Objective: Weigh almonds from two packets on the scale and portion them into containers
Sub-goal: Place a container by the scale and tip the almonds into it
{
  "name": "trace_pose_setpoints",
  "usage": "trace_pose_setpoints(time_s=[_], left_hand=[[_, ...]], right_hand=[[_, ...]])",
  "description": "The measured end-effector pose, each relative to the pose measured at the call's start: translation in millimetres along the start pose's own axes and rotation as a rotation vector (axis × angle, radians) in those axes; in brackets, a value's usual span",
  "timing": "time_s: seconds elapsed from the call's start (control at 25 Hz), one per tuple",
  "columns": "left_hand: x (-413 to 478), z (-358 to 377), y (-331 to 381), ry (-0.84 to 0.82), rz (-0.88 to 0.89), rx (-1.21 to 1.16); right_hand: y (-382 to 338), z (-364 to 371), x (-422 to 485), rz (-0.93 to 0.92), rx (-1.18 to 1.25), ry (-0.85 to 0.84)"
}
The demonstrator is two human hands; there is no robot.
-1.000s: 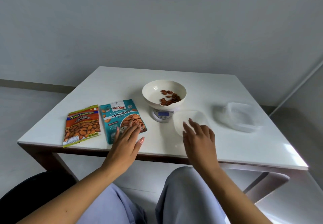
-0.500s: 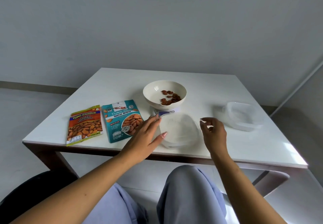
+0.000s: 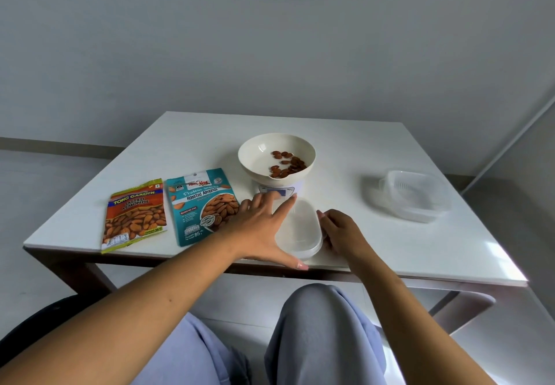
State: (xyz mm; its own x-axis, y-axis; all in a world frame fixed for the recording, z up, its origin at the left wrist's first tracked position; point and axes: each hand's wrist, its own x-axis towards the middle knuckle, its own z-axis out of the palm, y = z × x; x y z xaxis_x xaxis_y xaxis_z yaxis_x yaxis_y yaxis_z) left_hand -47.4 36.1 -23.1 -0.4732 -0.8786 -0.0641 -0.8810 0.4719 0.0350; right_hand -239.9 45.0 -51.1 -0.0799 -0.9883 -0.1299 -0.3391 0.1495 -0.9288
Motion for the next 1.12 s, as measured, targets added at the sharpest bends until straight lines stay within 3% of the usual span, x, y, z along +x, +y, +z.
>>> trace_pose_setpoints(time_s=[0.36, 0.6, 0.68, 0.8, 0.96, 1.12], left_hand=[[-2.2, 16.0, 6.6, 0.310, 0.029, -0.083], [-8.0, 15.7, -7.3, 0.425, 0.046, -0.432], [-15.8, 20.9, -20.2, 0.490, 0.037, -0.693], [-27.1, 29.0, -40.4, 0.664, -0.133, -1.016], [-31.8, 40.6, -53.6, 0.806, -0.259, -1.124], [-32.3, 44.8, -54.7, 0.814, -0.282, -1.147]], right_hand=[[3.5, 6.8, 0.8, -0.076, 0.032, 0.055], [5.2, 7.6, 2.3, -0.071, 0.014, 0.096], [6.1, 7.2, 2.7, -0.078, -0.012, 0.110], [6.0, 5.6, 5.1, -0.117, -0.138, 0.171], [-13.2, -4.8, 32.9, -0.157, -0.138, 0.317], [-58.2, -5.3, 79.7, 0.008, 0.090, 0.221]])
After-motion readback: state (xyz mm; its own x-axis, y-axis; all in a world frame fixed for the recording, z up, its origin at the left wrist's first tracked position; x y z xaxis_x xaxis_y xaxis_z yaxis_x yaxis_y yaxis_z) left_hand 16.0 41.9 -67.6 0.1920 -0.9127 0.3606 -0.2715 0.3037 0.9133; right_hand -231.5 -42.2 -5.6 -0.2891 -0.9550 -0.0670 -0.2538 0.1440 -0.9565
